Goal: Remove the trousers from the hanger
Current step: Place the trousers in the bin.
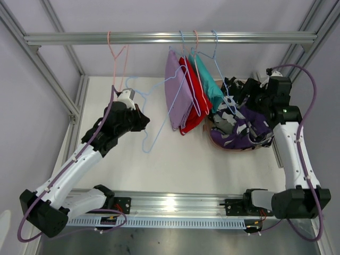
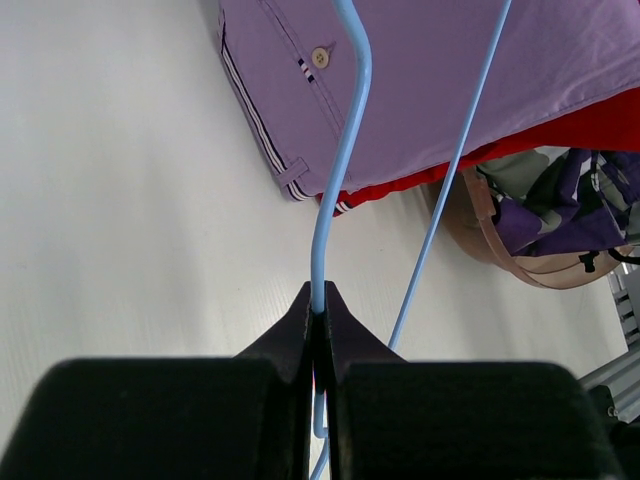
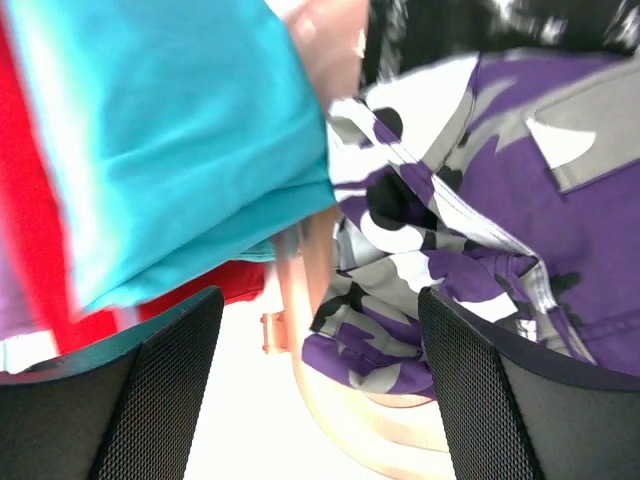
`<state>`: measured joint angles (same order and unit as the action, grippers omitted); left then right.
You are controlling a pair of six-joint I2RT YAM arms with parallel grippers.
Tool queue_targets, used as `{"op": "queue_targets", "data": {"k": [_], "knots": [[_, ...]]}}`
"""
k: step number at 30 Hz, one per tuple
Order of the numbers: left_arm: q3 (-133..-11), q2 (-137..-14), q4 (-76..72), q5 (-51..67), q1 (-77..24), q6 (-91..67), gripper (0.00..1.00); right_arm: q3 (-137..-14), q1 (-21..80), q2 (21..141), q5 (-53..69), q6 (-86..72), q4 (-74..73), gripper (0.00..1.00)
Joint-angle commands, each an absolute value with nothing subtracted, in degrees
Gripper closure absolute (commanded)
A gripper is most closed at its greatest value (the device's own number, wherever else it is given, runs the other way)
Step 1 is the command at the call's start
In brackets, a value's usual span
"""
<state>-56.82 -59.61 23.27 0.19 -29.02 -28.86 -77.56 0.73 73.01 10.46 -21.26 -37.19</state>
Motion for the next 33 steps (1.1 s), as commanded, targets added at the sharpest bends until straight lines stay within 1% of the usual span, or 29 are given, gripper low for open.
{"op": "queue_targets", "data": {"k": [1,6,10,15,20,25,29,33], "knots": [[-59.5,-59.33,23.11,0.53,-30.23,-26.46,1.0,-78.49,0.53,69.45,8.44,-19.51,-42.1,0.17],[-61.52,-59.5,25.13,0.18,-31.63,-24.53,1.0,-71.38,0.53,63.55,8.79,-20.39,-39.3,0.16],[-62.75,-57.66,27.59,-10.51,-35.59,-22.41,1.0,-65.49,0.53,60.03,9.93,-20.13,-38.23,0.16],[-65.29,-55.99,32.41,-19.5,-39.19,-21.53,1.0,-62.76,0.53,57.57,11.25,-19.6,-37.18,0.15],[-63.11,-53.01,35.07,-22.23,-39.2,-21.62,1.0,-61.44,0.53,57.83,11.86,-18.81,-36.12,0.14],[-61.0,-47.12,36.38,-24.17,-39.2,-20.83,0.99,-60.21,0.53,58.62,13.09,-18.81,-34.72,0.14],[-62.49,-45.0,37.96,-25.83,-39.2,-18.2,1.0,-58.71,0.53,58.54,13.8,-18.9,-33.66,0.14],[-67.39,-45.35,40.16,-28.39,-39.2,-15.03,1.0,-57.13,0.53,58.27,14.06,-18.72,-32.7,0.14]]}}
